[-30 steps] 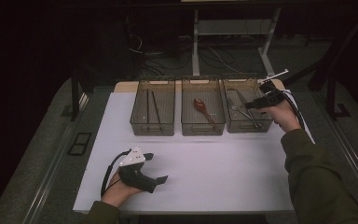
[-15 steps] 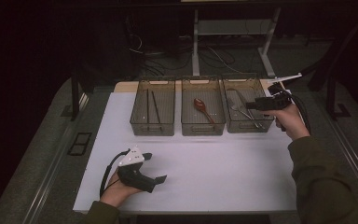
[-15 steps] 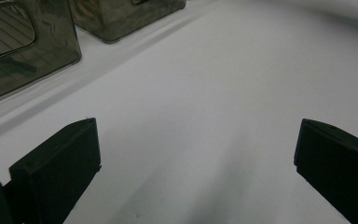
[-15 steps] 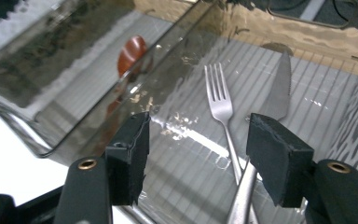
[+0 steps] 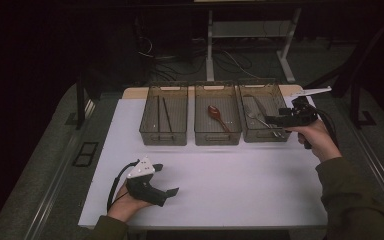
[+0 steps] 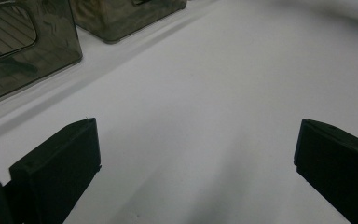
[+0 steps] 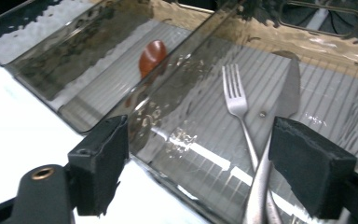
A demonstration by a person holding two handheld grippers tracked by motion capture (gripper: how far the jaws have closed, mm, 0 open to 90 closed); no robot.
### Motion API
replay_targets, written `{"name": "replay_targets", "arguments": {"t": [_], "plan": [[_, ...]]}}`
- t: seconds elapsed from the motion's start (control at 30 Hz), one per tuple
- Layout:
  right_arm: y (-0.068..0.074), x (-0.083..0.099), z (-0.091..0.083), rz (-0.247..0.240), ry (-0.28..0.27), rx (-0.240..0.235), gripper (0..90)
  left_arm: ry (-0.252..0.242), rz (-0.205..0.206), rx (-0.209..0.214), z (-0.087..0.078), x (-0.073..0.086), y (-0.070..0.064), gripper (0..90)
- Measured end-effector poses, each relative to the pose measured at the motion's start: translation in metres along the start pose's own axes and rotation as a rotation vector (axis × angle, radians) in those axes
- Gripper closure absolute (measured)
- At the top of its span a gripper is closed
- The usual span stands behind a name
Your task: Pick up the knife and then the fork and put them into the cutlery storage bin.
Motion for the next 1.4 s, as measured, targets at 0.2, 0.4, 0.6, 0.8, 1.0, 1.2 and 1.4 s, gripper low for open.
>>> {"name": "replay_targets", "arguments": {"t": [0.2,0.4,0.6,0.8,1.0,1.2,1.4], "plan": [[0.015,0.009,-0.005,-0.044,-0.007,0.005,13.1,0.000,0.001,-0.001,0.000,0.000,0.000,0.0],[0.030,0.023,-0.005,-0.086,-0.007,0.012,12.0,0.000,0.001,-0.007,0.000,0.000,0.001,0.0],[0.043,0.041,-0.004,-0.114,-0.002,0.015,12.2,-0.001,0.005,-0.009,0.002,0.001,0.001,0.0],[0.053,0.056,-0.006,-0.125,-0.023,0.001,13.4,-0.002,0.003,-0.005,0.003,0.000,0.000,0.0],[0.062,0.068,-0.010,-0.127,-0.050,-0.002,13.5,-0.002,0.005,-0.006,0.003,0.000,-0.001,0.0],[0.068,0.083,-0.014,-0.128,-0.064,-0.005,13.5,-0.006,0.003,-0.008,0.003,0.000,-0.001,0.0],[0.072,0.098,-0.018,-0.114,-0.070,-0.018,13.8,-0.008,0.004,-0.009,0.002,0.000,-0.001,0.0]]}}
Point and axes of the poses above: each handheld gripper's, and its own axes: z roughly forward along the jaws, x roughly out of its underside, y roughly to its left, the point moved 5 cm from there along z, roughly forward along the jaws, and after that the axes turned 2 degrees about y, right-handed, at the moved point
